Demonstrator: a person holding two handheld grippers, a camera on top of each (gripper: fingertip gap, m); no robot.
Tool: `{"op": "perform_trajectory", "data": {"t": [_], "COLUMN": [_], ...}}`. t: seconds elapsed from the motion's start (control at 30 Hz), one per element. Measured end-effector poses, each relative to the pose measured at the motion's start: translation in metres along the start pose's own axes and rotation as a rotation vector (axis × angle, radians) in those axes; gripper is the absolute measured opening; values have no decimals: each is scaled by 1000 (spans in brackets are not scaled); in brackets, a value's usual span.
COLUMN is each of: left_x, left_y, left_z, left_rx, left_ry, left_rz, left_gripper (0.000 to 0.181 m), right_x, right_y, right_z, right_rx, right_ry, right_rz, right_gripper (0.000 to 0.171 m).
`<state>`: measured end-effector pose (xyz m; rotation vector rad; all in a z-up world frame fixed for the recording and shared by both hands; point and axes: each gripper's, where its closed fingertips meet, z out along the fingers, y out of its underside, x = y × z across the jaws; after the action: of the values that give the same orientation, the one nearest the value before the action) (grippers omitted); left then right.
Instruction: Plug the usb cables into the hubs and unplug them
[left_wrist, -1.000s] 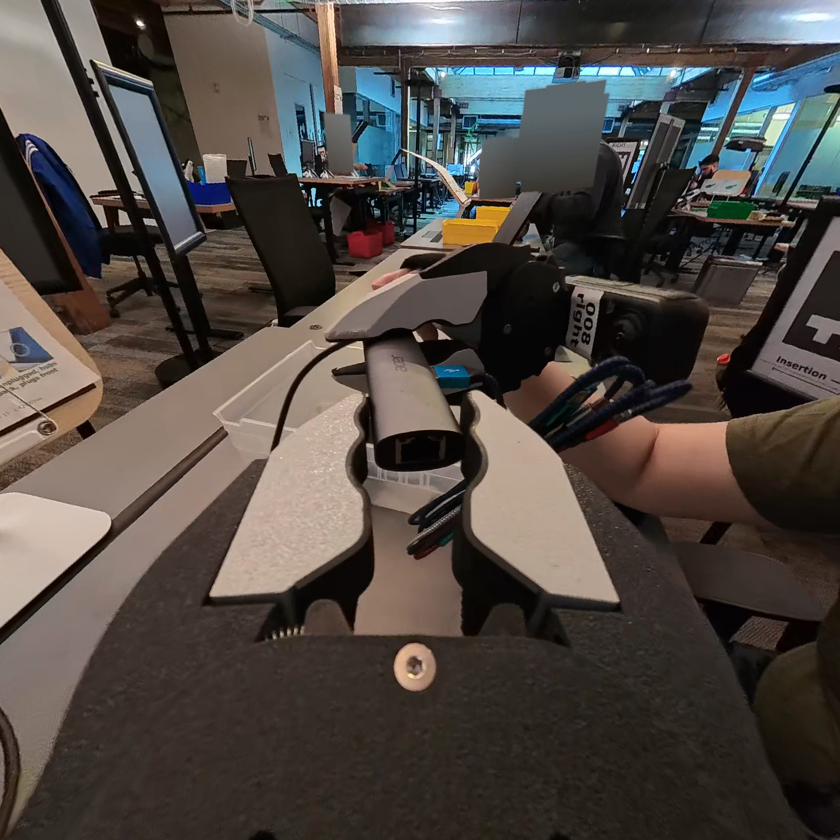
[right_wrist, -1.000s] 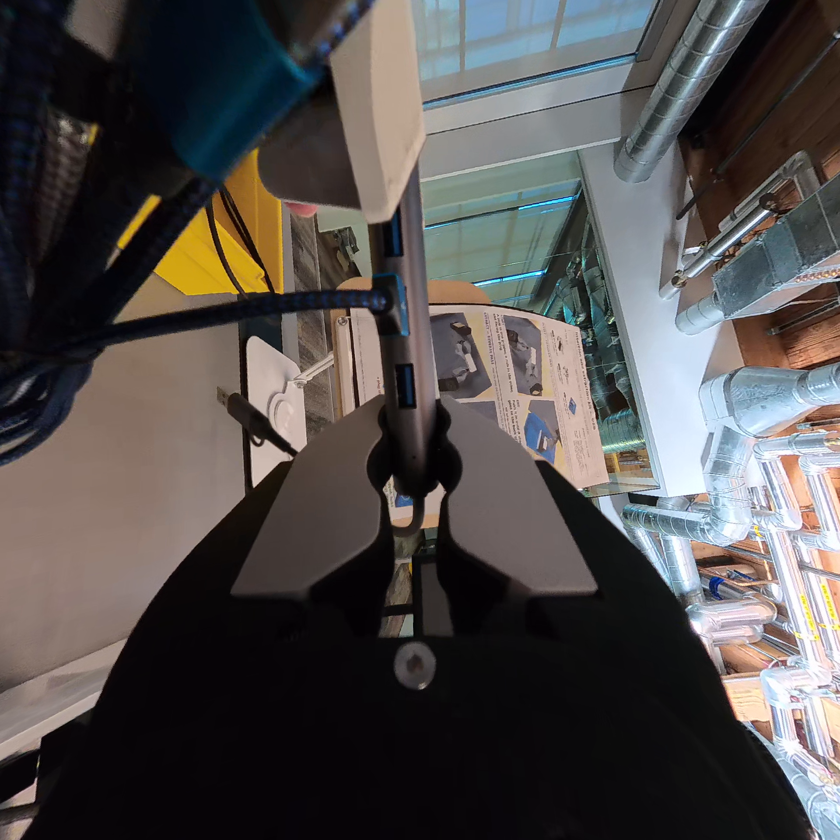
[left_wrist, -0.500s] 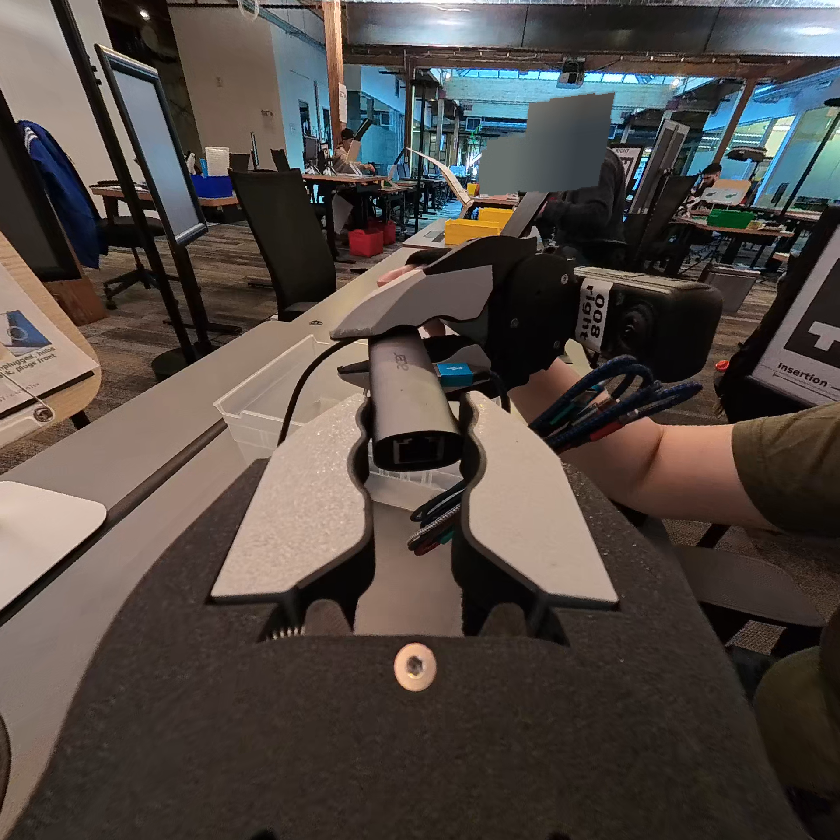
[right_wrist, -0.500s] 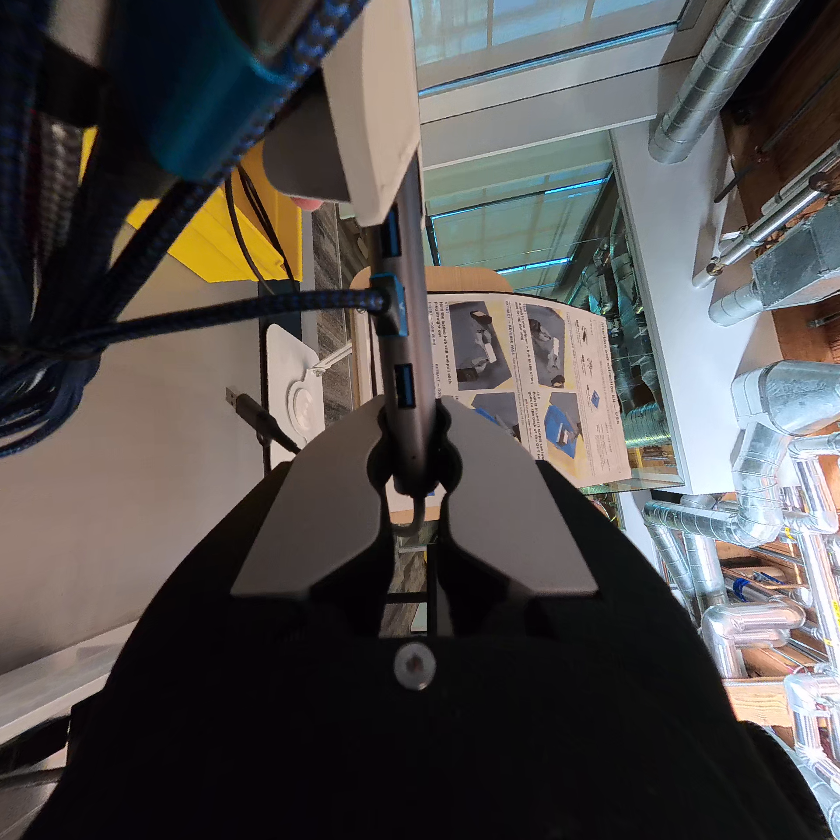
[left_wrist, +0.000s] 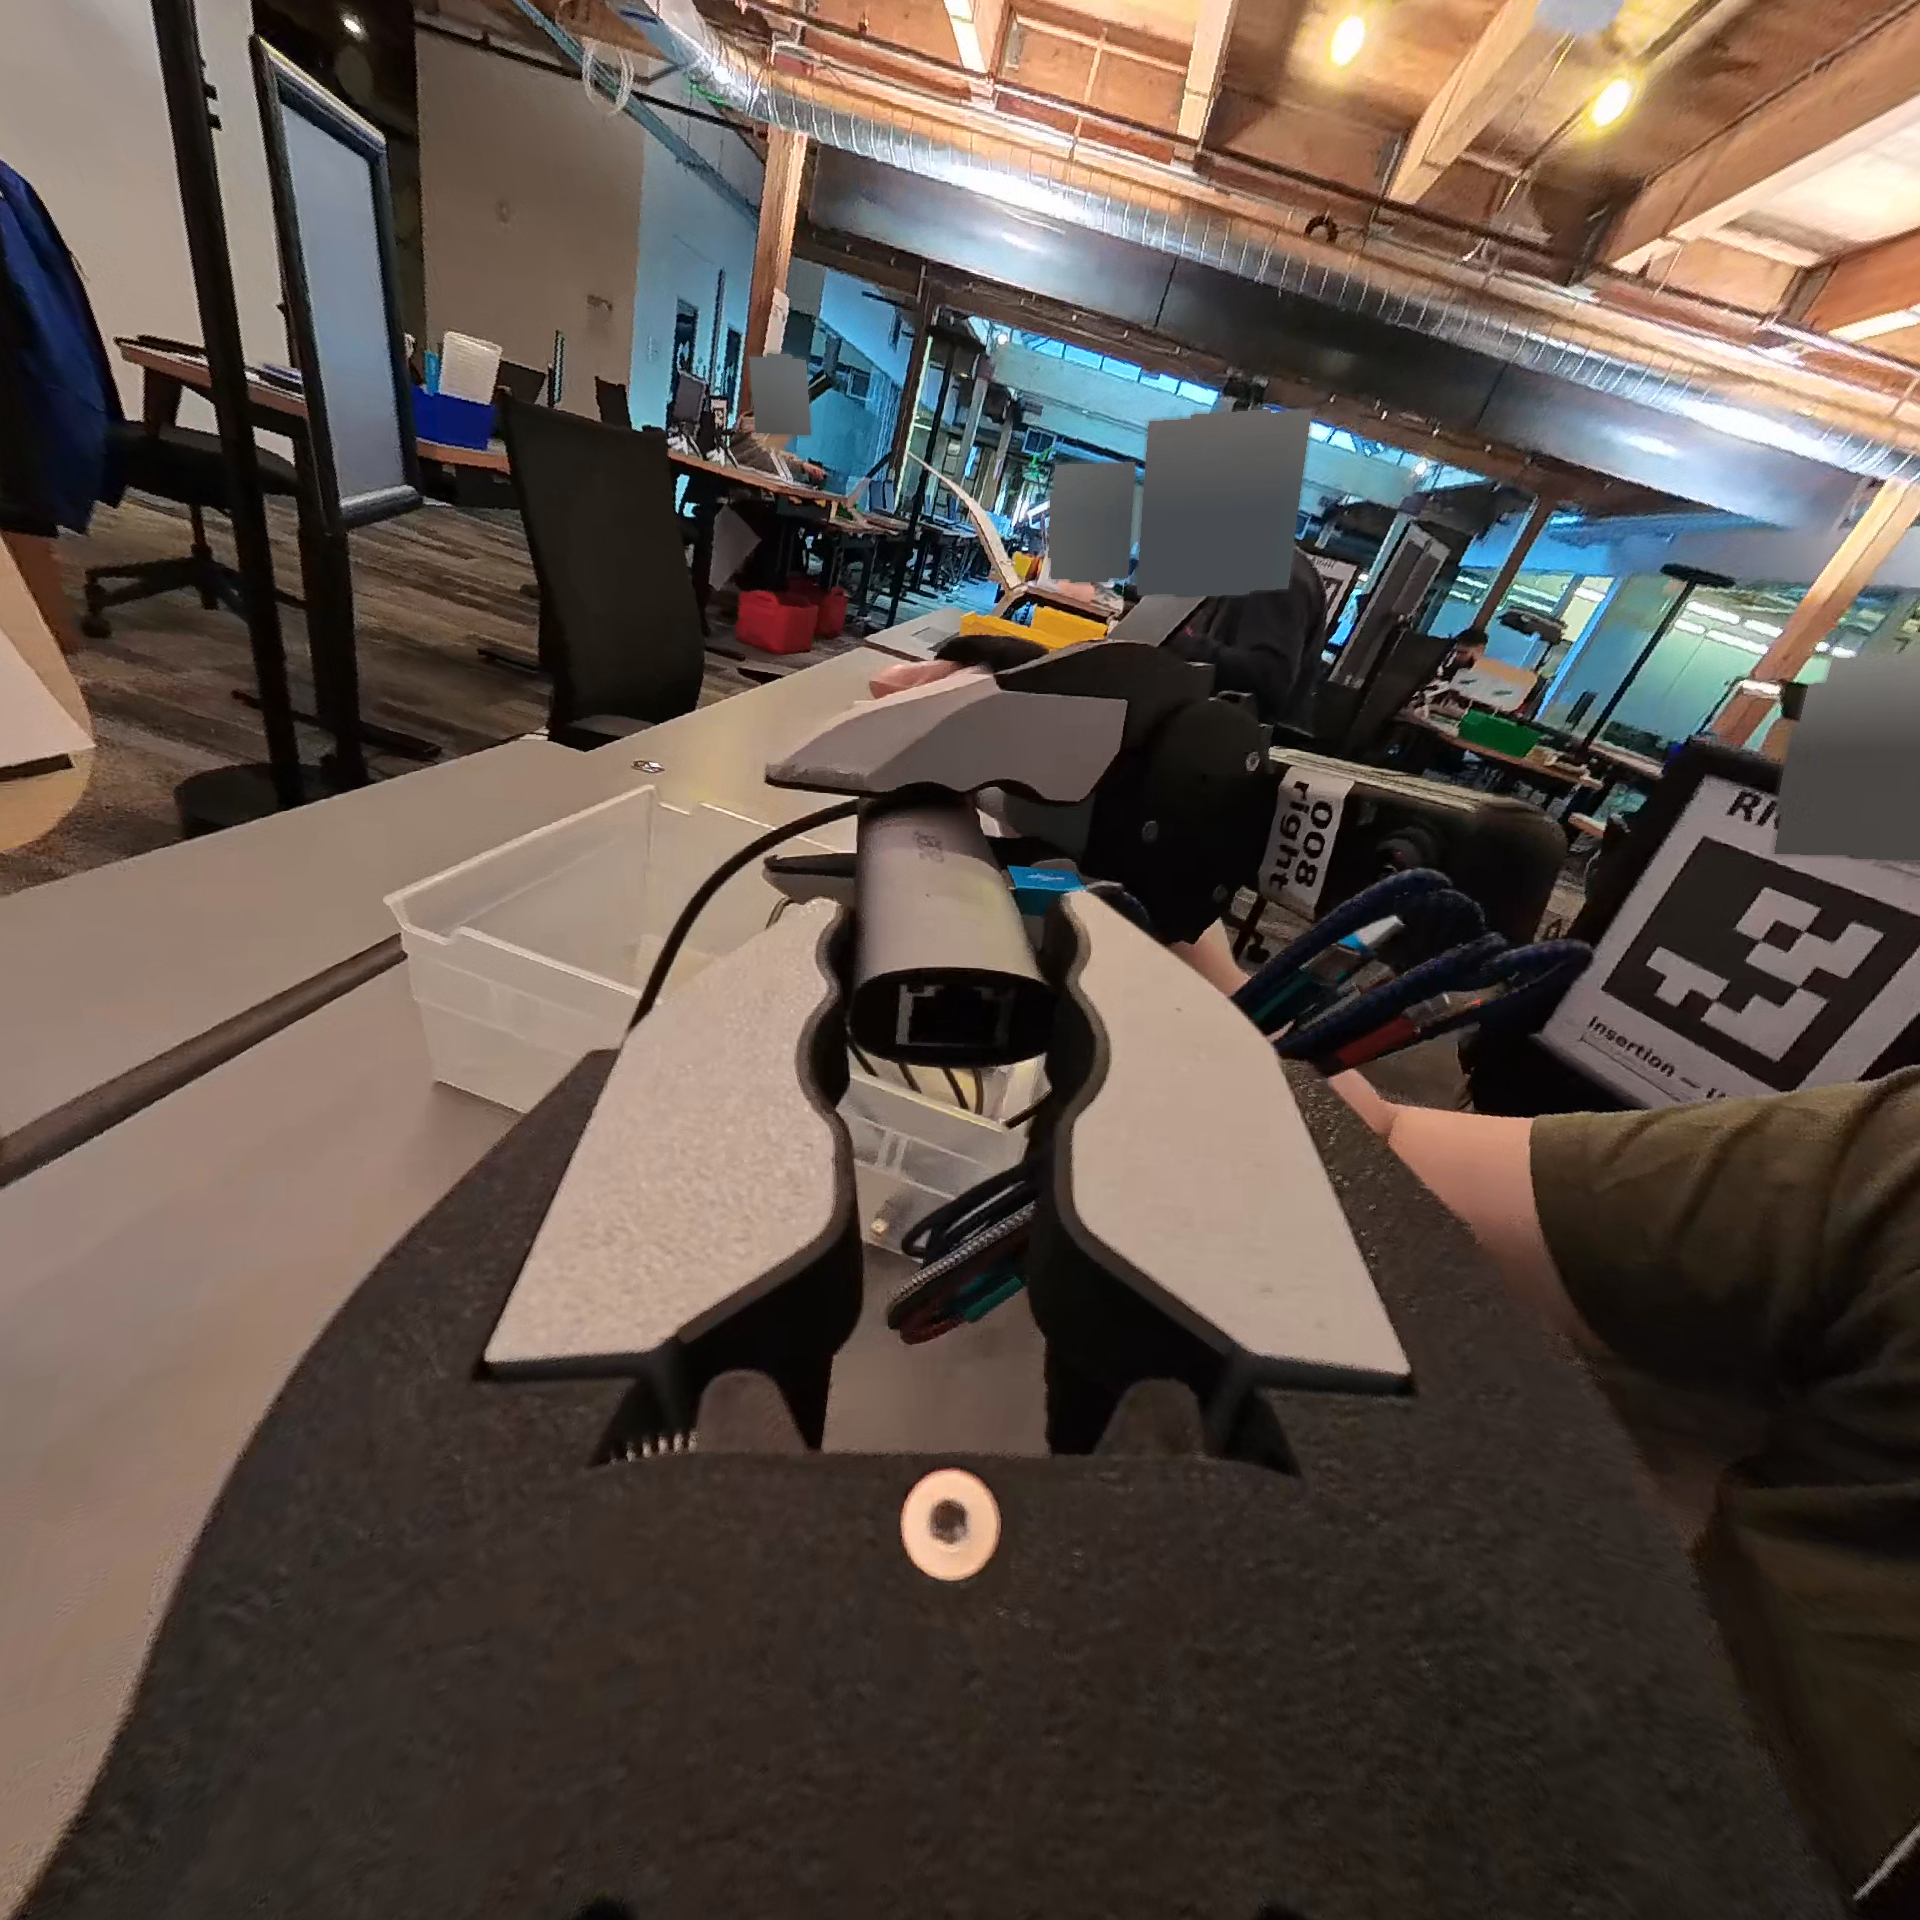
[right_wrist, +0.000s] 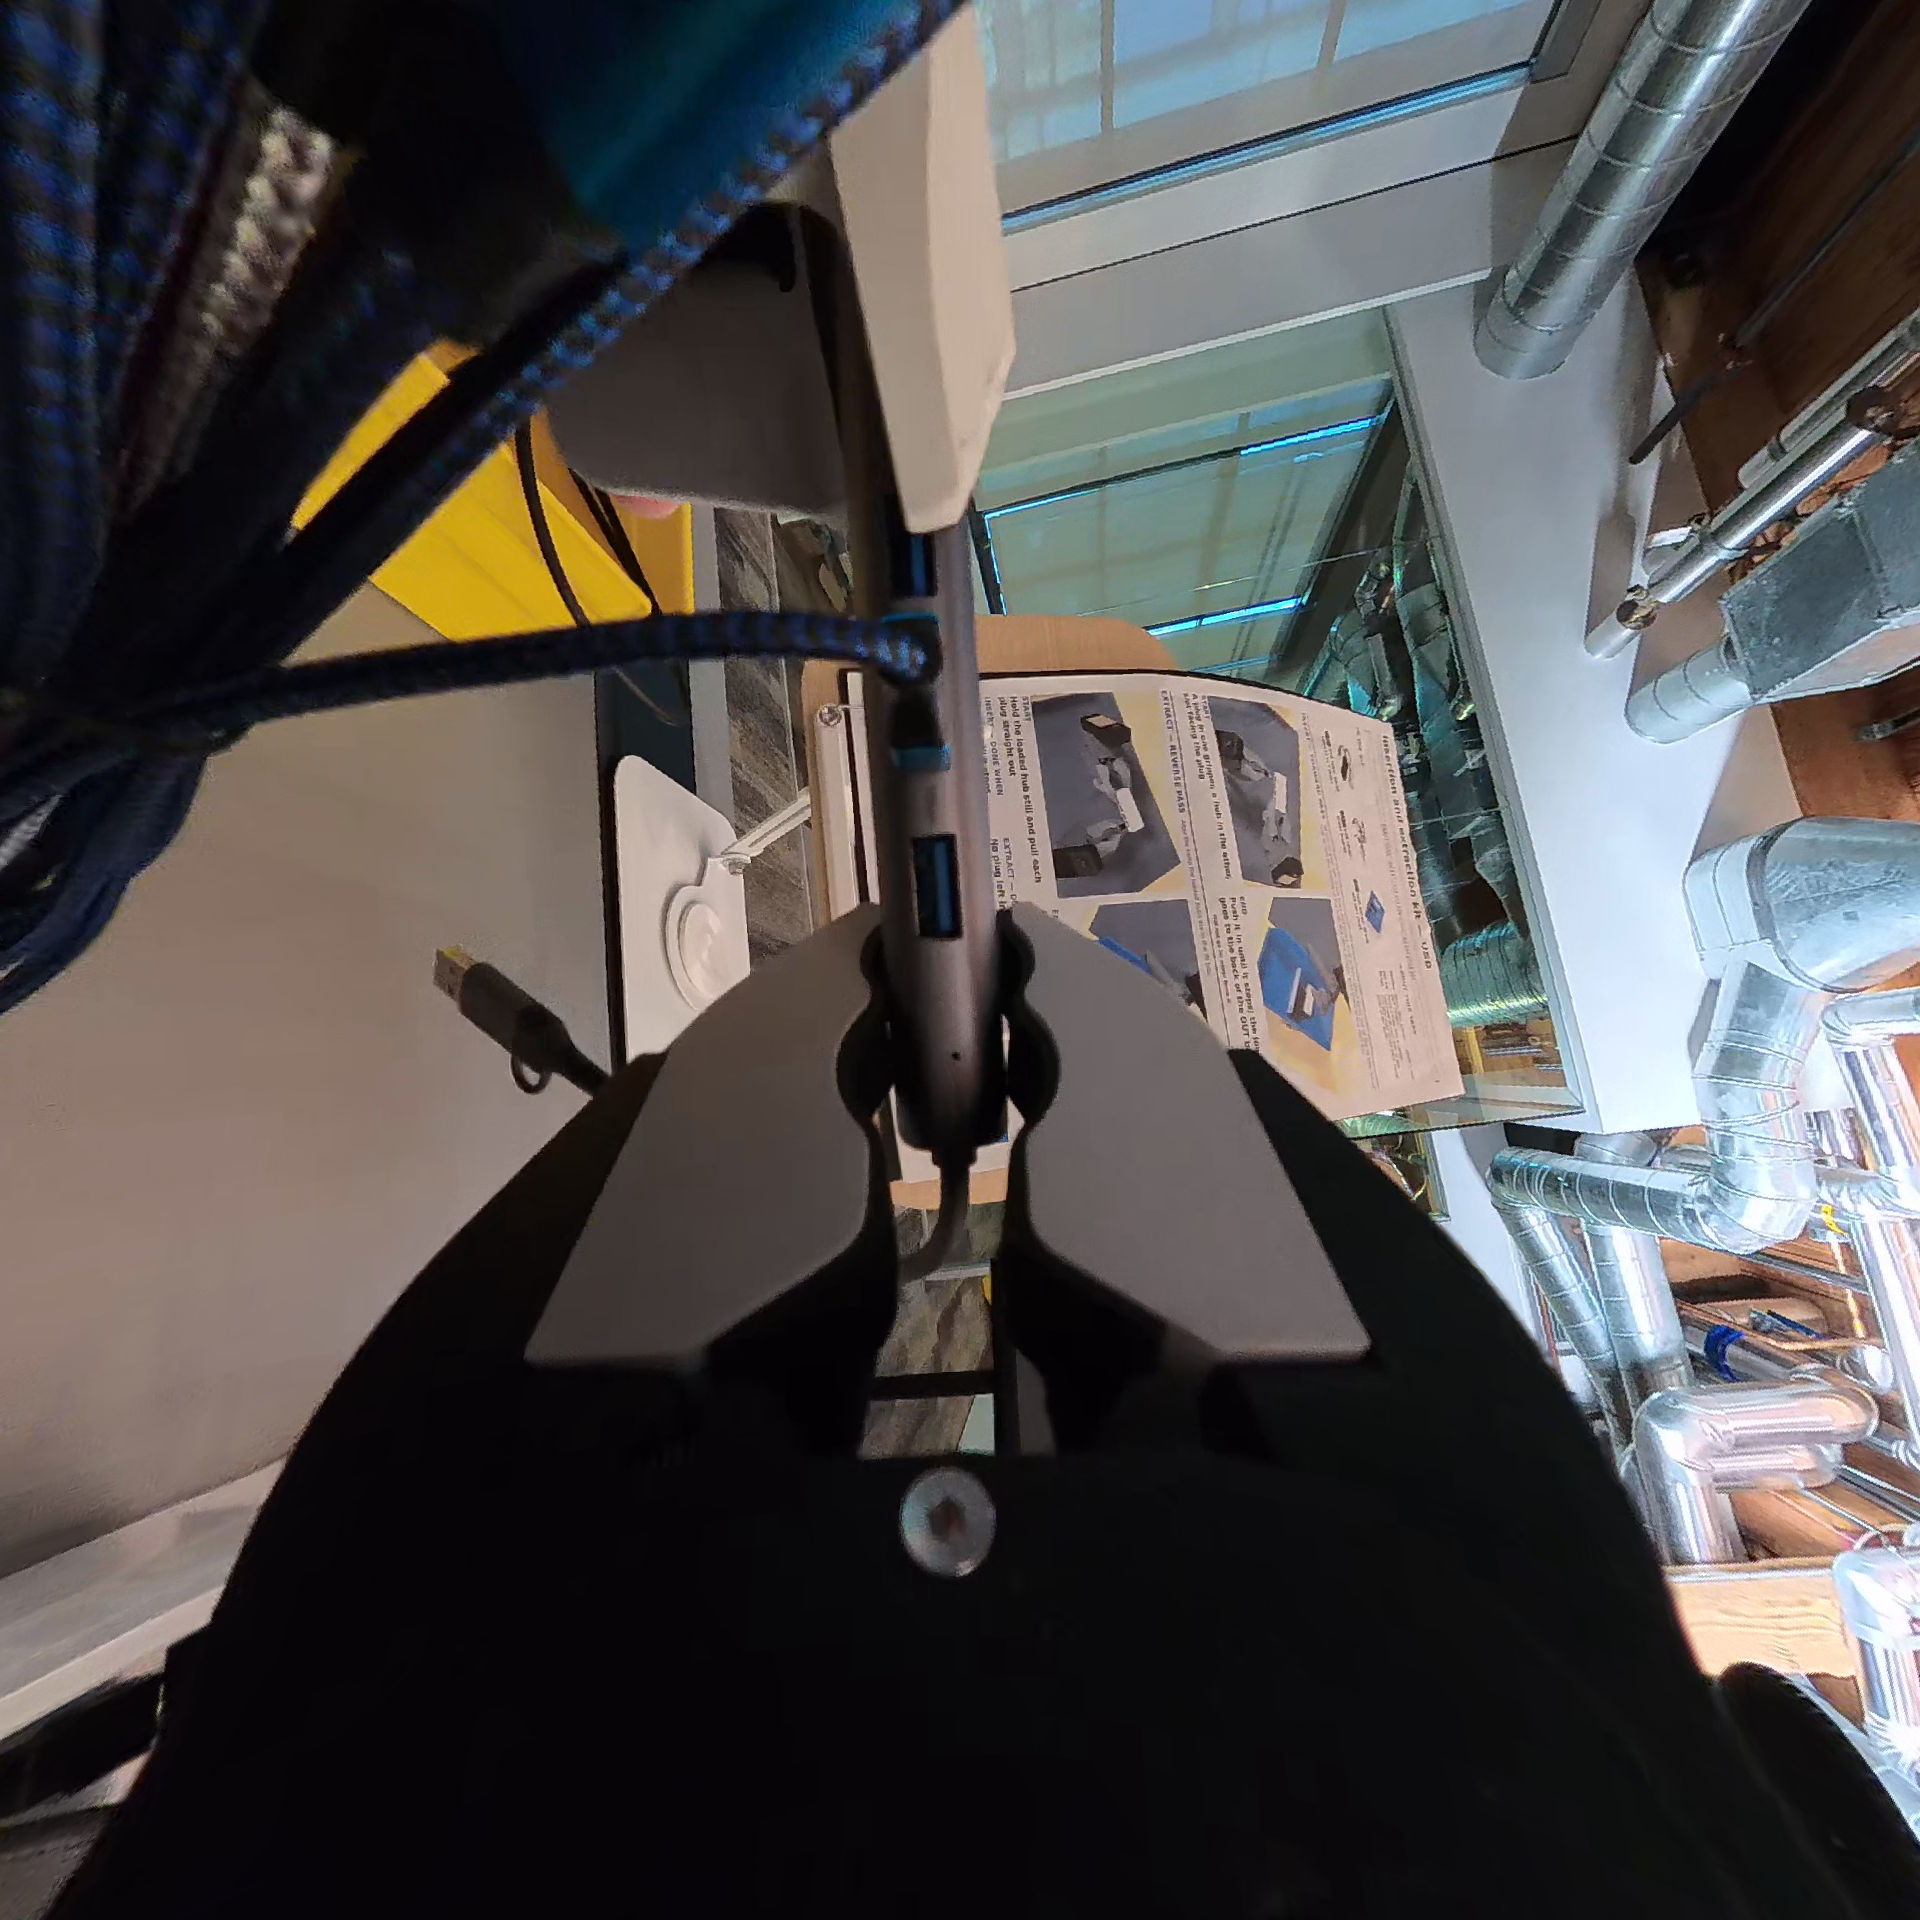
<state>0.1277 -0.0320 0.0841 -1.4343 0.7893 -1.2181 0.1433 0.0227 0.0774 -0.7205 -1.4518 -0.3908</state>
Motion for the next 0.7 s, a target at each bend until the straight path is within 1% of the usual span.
{"op": "perform_trajectory", "data": {"t": [0.13, 0.2, 0.3, 0.4, 0.47, 0.53, 0.63, 0.7], "left_x": [5, 11, 19, 21, 18, 15, 14, 17], "left_y": [10, 10, 6, 8, 11, 12, 11, 11], "left_z": [0, -1, -3, -1, 1, 1, 1, 1], "left_rx": [-102, -128, -113, -123, -141, -144, -125, -120], "left_ry": [-17, -13, 20, 22, 3, -10, -1, 16], "left_rz": [165, 227, 227, 223, 241, 234, 214, 226], "left_gripper": [35, 36, 39, 49, 47, 41, 41, 45], "right_x": [1, 3, 6, 5, 2, 2, 2, 3], "right_y": [-4, -7, -13, -15, -17, -18, -18, -19], "right_z": [-5, -7, -8, -4, -3, -3, -2, -2], "right_rx": [24, 28, 33, 12, 13, 19, 33, 42], "right_ry": [3, 17, 40, 46, 42, 45, 52, 53], "right_rz": [-38, -55, -63, -80, -98, -102, -83, -70], "right_gripper": [18, 18, 18, 18, 18, 18, 18, 18]}}
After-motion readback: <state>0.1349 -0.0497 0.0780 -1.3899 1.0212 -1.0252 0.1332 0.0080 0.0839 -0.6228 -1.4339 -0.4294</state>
